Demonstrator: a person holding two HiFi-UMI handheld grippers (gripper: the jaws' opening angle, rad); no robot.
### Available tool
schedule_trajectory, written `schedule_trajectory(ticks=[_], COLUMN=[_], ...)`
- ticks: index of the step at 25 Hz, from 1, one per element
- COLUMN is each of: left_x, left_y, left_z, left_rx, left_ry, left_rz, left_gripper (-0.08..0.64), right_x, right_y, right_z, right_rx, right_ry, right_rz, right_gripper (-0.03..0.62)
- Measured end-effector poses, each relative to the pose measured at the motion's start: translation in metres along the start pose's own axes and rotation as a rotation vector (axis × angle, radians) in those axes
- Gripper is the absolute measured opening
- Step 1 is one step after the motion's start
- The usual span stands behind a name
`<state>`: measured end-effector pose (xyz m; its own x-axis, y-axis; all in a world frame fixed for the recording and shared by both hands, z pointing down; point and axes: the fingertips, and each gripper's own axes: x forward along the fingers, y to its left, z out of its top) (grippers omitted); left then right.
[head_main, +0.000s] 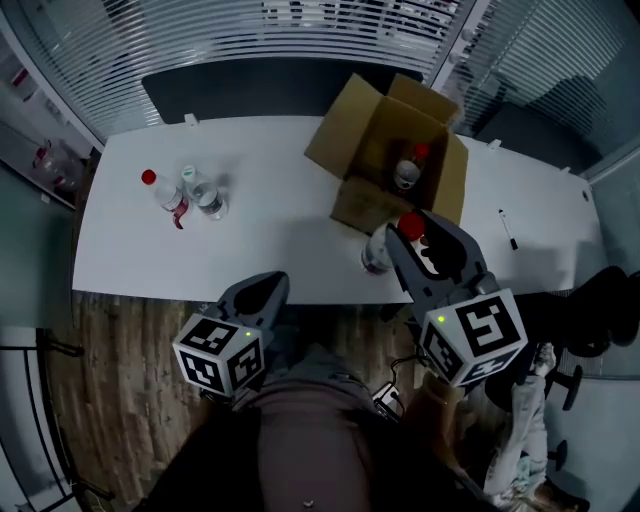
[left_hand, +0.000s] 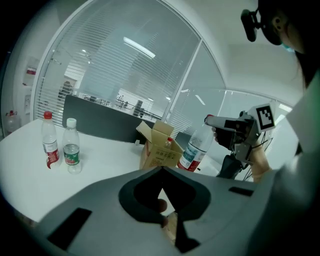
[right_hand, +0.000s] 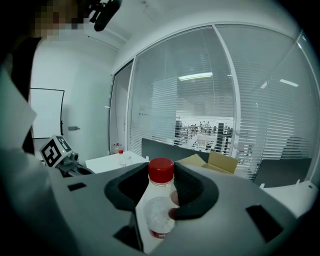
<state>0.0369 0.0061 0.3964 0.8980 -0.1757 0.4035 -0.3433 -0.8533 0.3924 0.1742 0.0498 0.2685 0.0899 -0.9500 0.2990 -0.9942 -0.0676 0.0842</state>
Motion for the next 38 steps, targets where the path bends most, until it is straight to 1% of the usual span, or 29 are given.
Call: schedule_trajectory(ticks=[6, 11, 16, 23, 29, 38], left_x=[-0.016, -0.023, -0.025, -0.033, -0.038, -0.045], left_y=[0.009, 0.020, 0.036, 0.076, 0.111, 0.153], left_z=[-0.005, 0.000, 0.012, 0.031, 0.039, 0.049], left_rx=[-0.015, -0.016, -0.005, 0.006, 0.009, 0.012], left_ry=[-0.020, -0.029, -0.038, -0.023, -0.005, 0.007], left_rz=[0.046, 0.056, 0.049, 0.036, 0.024, 0.016], left_gripper=[0.008, 0.008, 0.008, 0.008, 0.008, 0.009], right_x=[0.007, 0.021, 0.040, 0.084, 0.120, 0.165], right_y=[0.010, 0.021, 0.029, 0.046, 0.064, 0.084], right_z=[-0.010, -0.013, -0.010, -0.010, -0.010, -0.018], right_rx=[0.003, 0.007, 0.015, 0.036, 0.052, 0.067], right_ry=[0.007, 0.015, 0.014, 0.046, 0.069, 0.108], right_rz=[0.023, 0.031, 0.024, 0.004, -0.004, -0.014], right_gripper=[0.170, 0.170, 0.170, 0.170, 0.170, 0.170])
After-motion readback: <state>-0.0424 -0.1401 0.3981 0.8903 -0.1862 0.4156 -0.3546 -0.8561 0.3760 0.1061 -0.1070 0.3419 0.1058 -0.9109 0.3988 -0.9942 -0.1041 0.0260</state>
